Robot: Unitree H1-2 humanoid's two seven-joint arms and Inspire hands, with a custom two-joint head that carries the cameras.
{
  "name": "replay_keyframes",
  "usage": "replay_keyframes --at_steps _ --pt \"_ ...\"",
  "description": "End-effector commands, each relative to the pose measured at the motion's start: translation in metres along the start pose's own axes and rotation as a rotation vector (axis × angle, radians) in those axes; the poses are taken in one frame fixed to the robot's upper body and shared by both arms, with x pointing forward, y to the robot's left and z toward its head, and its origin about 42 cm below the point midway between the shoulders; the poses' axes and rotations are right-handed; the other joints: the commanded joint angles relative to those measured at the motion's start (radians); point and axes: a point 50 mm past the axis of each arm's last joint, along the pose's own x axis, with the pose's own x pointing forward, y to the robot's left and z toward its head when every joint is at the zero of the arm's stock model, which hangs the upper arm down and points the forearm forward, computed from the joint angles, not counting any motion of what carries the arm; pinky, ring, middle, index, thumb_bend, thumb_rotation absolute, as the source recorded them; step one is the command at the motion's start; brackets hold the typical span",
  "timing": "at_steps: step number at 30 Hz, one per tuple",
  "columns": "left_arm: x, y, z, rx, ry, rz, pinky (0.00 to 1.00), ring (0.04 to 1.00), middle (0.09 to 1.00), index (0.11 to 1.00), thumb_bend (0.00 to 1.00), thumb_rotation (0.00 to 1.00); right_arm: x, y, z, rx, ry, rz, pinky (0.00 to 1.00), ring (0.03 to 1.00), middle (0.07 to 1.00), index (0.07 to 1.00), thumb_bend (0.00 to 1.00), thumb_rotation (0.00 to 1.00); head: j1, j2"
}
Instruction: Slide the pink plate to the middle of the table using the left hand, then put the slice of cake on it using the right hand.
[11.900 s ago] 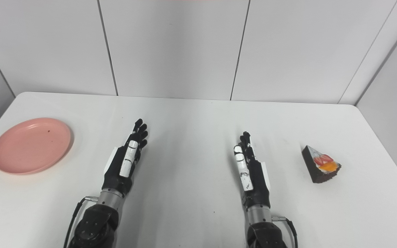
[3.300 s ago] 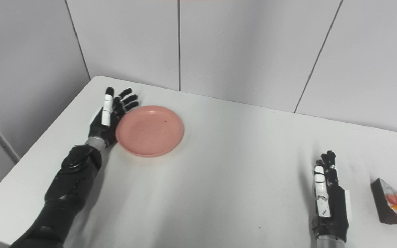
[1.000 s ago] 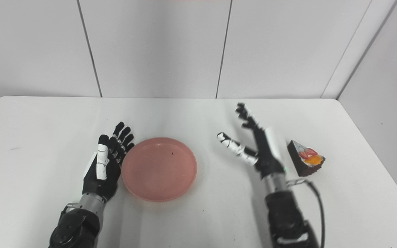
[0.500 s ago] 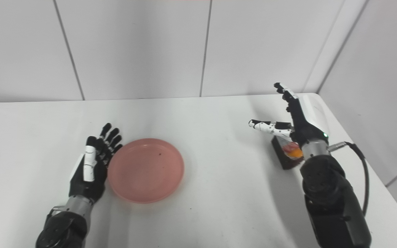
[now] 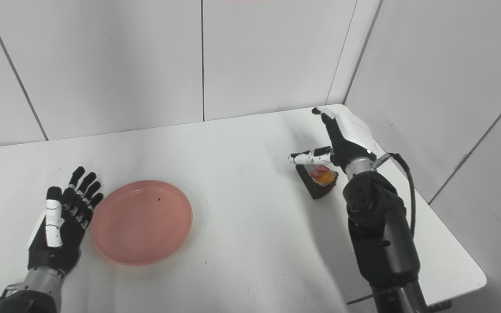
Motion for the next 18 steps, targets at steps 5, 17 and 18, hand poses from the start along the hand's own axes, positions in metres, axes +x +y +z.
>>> replay_keyframes --at_steps 5,17,18 --pt "-0.013 0.012 -0.014 -0.005 0.060 0.019 0.97 0.980 0.977 0.976 0.77 1.00 0.010 -0.014 0.005 -0.049 0.036 0.003 0.68 0.862 0.919 0.879 0.91 0.27 0.002 0.001" --pt "-0.014 0.010 -0.011 0.006 0.056 0.009 0.97 0.984 0.981 0.979 0.77 1.00 0.023 0.004 -0.012 -0.088 0.109 0.067 0.74 0.861 0.895 0.855 0.92 0.30 0.012 0.007" --pt "-0.014 0.010 -0.011 0.006 0.055 0.010 0.97 0.984 0.981 0.979 0.77 1.00 0.025 0.005 -0.014 -0.090 0.117 0.071 0.74 0.863 0.895 0.845 0.91 0.30 0.014 0.008"
